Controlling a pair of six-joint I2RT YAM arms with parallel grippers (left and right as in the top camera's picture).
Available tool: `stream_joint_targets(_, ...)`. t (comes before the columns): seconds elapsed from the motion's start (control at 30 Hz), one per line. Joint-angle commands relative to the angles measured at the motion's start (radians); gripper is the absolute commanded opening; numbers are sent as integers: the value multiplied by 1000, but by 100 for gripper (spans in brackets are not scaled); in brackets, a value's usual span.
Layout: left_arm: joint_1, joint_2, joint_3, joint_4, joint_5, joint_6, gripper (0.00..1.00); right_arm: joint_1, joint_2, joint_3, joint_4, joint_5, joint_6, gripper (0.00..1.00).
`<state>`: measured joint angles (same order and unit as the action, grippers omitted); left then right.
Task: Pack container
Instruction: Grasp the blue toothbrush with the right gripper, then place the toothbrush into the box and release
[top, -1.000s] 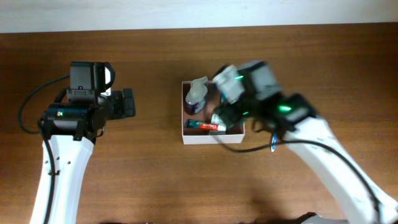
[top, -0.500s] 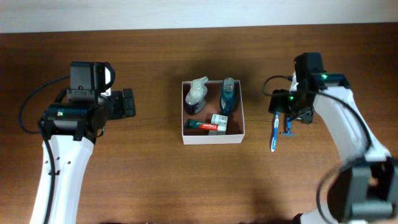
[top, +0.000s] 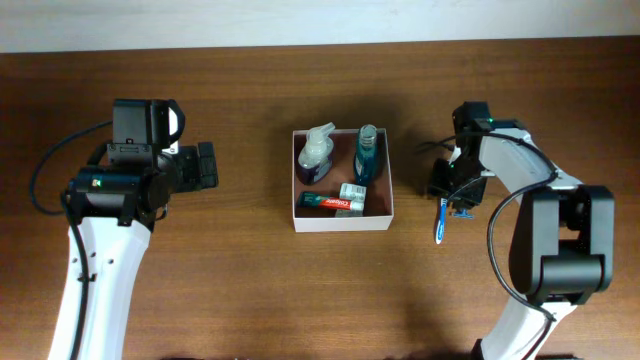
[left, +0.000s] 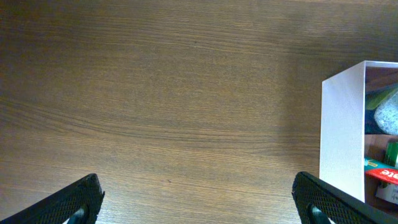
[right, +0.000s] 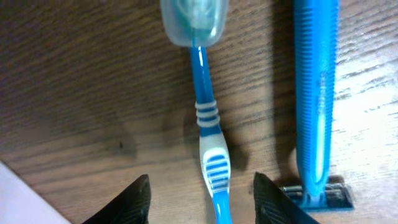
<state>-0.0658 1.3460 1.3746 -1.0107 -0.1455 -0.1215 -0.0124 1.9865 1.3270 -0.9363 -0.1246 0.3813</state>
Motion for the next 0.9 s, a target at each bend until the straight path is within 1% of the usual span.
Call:
stream_joint_targets(0.0, 3, -11, 10, -1, 3, -9, 99, 6, 19, -40, 44, 8, 6, 41)
stream_joint_targets(0.03, 3, -11, 10, -1, 3, -9, 99, 5, 19, -49, 55, 8, 6, 40)
stream_joint_targets(0.07, 3, -11, 10, -1, 3, -9, 99, 5, 19, -59, 64, 8, 6, 38)
stream_joint_targets(0.1, 3, -11, 10, -1, 3, -10, 99, 6, 19, -77, 79, 8, 10, 33)
stream_joint_targets(0.17, 3, -11, 10, -1, 3, -9, 100, 5, 19, -92, 85, 9, 20, 27)
stream_joint_targets(0.23, 3, -11, 10, -1, 3, -9, 99, 5, 19, -91, 79, 8, 19, 9)
stream_joint_targets(0.27, 3, -11, 10, -1, 3, -10, 99, 4, 16, -90, 72, 8, 17, 5)
stream_joint_targets(0.4, 3, -11, 10, -1, 3, -10, 99, 4, -27, -51, 5, 9, 16, 4)
stream_joint_targets(0.47, 3, -11, 10, -1, 3, -9, 99, 7, -80, -4, -56, 9, 16, 4)
stream_joint_targets(0.57, 3, -11, 10, -1, 3, -9, 99, 25, -177, 57, -130, 9, 16, 4)
stream_joint_targets(0.63, 3, -11, 10, -1, 3, -9, 99, 67, -295, 103, -188, 8, 4, 4)
stream_joint_targets(0.77, 3, -11, 10, -1, 3, -9, 99, 183, -426, 143, -247, 1, -125, 4)
stream_joint_targets(0.8, 3, -11, 10, -1, 3, -9, 99, 249, -467, 144, -259, 0, -203, 4)
stream_joint_targets(0.87, 3, -11, 10, -1, 3, -9, 99, 333, -495, 144, -270, 1, -321, 4)
